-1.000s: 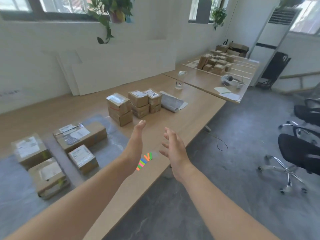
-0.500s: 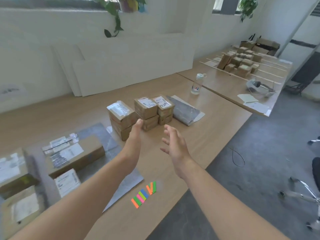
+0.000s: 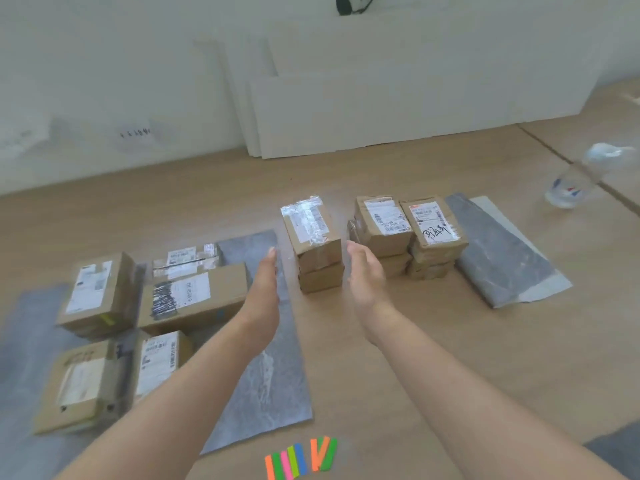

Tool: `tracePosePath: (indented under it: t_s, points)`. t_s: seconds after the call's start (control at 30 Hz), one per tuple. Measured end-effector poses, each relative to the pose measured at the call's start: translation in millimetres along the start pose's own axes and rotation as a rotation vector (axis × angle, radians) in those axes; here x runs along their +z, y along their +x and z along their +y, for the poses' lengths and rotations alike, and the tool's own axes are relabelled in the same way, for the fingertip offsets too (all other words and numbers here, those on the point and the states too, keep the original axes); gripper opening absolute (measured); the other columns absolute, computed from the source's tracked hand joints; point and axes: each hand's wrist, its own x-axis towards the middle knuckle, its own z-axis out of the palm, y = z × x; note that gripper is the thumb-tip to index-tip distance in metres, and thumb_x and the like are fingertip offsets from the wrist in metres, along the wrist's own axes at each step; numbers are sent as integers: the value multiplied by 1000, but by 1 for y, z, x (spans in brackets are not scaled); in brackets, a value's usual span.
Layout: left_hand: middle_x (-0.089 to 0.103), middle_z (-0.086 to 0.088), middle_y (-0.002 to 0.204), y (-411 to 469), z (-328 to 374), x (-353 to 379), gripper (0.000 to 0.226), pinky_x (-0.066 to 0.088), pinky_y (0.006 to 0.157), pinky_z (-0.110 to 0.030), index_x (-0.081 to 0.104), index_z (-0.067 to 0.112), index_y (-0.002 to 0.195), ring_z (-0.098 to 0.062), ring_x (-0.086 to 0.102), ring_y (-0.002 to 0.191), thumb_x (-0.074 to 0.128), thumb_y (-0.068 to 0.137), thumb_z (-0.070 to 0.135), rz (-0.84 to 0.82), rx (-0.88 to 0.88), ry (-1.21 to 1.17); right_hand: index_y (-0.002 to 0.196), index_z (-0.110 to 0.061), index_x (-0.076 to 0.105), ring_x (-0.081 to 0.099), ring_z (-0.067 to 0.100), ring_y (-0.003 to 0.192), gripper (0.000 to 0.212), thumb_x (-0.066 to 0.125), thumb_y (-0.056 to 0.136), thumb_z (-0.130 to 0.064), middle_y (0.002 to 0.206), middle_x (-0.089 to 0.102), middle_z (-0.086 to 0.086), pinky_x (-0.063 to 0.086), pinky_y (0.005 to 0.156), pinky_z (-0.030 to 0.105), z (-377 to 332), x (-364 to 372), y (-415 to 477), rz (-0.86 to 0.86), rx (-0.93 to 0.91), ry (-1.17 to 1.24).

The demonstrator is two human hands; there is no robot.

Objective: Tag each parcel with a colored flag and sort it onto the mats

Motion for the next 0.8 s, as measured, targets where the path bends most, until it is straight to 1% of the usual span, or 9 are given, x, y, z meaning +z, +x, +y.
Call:
tracePosePath:
  t_s: [0.03, 0.07, 0.1, 0.2, 0.27, 0.37, 0.5, 0.67, 0.8]
  points:
    - [21, 11, 165, 6, 4, 3, 98, 12, 122, -36, 23, 37, 157, -19, 15, 153, 38, 74, 87, -29, -75, -48, 136, -28, 58, 50, 9, 129, 35, 43, 106, -37, 125, 58, -18, 37, 113, 32, -1, -1, 12, -29, 4, -11]
    - [18, 13, 166, 15, 4, 5, 113, 7, 125, -44, 24, 42, 156, -20, 11, 155, 40, 57, 92, -29, -147, -89, 139, -27, 57, 48, 8, 130, 37, 43, 106, -38, 130, 57, -16, 36, 114, 31, -1, -2, 26, -48, 14, -24]
    - [17, 13, 166, 25, 2, 9, 115, 5, 125, -46, 24, 44, 156, -21, 9, 155, 39, 53, 92, 8, -178, -109, 142, -27, 55, 47, 8, 131, 40, 42, 106, -39, 135, 55, -15, 34, 116, 32, -2, -4, 38, -58, 32, -40]
    - [21, 9, 166, 46, 0, 20, 77, 11, 123, -41, 27, 36, 156, -12, 15, 153, 28, 91, 76, 56, -140, -123, 147, -28, 51, 42, 6, 131, 45, 41, 105, -43, 145, 50, -13, 31, 118, 34, -1, -6, 70, -84, 52, -86]
    - [24, 7, 165, 58, -4, 24, 66, 15, 121, -37, 26, 29, 158, -8, 18, 152, 23, 101, 63, 94, -126, -120, 150, -28, 48, 40, 5, 135, 49, 41, 104, -45, 149, 48, -15, 28, 120, 34, 3, -4, 85, -101, 64, -115]
    - [26, 6, 164, 75, -7, 26, 66, 18, 121, -35, 27, 25, 158, -9, 21, 151, 22, 103, 60, 120, -161, -133, 155, -28, 41, 34, 10, 146, 60, 40, 100, -52, 157, 42, -13, 25, 124, 40, 8, -1, 103, -149, 63, -160]
    - [20, 4, 166, 94, -12, 33, 67, 15, 125, -40, 26, 24, 158, -14, 16, 154, 21, 103, 61, 149, -175, -235, 160, -27, 30, 26, 11, 151, 60, 38, 105, -49, 163, 31, -12, 21, 124, 38, 12, -1, 119, -215, 112, -162]
    - [29, 3, 163, 103, -16, 40, 66, 20, 124, -41, 33, 22, 156, -23, 22, 152, 24, 103, 60, 172, -210, -289, 154, -27, 41, 35, 14, 146, 76, 36, 88, -66, 158, 41, -8, 27, 122, 46, 21, 1, 120, -207, 85, -251]
    - [54, 3, 136, 102, -14, 41, 54, 31, 118, -39, 48, 24, 143, -25, 45, 138, 27, 105, 55, 212, -185, -262, 143, -30, 56, 45, 15, 137, 83, 33, 77, -76, 149, 49, -6, 33, 119, 48, 37, 0, 127, -179, 103, -265]
